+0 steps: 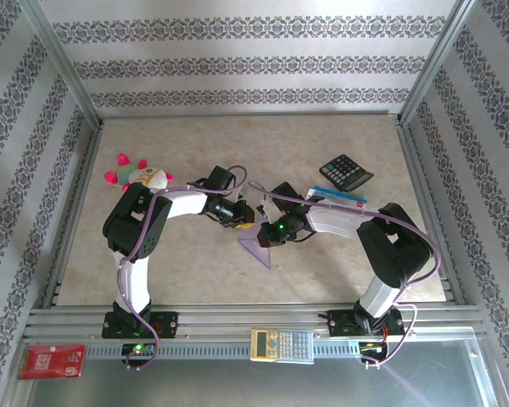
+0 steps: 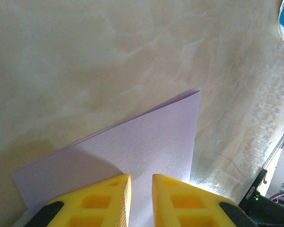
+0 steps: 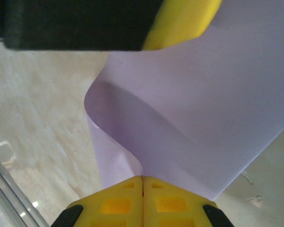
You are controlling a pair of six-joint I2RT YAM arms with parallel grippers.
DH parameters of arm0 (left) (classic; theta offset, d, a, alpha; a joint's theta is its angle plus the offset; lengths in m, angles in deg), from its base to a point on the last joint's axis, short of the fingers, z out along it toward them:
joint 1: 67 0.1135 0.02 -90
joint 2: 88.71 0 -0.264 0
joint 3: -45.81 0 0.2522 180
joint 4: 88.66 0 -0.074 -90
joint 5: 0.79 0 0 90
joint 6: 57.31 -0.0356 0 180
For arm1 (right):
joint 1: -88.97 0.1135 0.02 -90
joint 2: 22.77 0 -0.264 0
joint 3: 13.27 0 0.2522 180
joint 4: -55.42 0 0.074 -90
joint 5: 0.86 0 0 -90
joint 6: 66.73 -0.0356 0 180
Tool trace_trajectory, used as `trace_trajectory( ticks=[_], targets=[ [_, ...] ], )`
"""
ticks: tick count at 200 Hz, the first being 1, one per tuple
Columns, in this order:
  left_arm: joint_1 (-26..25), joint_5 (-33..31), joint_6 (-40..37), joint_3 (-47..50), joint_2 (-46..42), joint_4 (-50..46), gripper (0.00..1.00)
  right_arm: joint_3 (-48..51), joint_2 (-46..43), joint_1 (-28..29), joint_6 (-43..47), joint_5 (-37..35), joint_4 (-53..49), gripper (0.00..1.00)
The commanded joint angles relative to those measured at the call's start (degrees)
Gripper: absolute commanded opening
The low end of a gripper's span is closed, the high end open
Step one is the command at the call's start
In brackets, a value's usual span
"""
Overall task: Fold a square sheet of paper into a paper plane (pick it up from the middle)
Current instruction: Third fold the triangle at the center of the table.
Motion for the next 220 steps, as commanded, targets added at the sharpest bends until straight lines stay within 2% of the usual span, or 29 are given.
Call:
trace_trajectory(
  ticks=[1, 220],
  targets=[
    [-0.3, -4.2, -1.7, 0.3, 2.0, -5.9, 0.22, -1.4, 1.2, -0.4, 1.7, -1.4, -1.8, 0.07],
    [-0.3, -3.9, -1.6, 0.7, 2.2, -5.7, 0.22, -0.9, 4.6, -0.9, 1.0, -1.3, 1.4, 0.06]
  ],
)
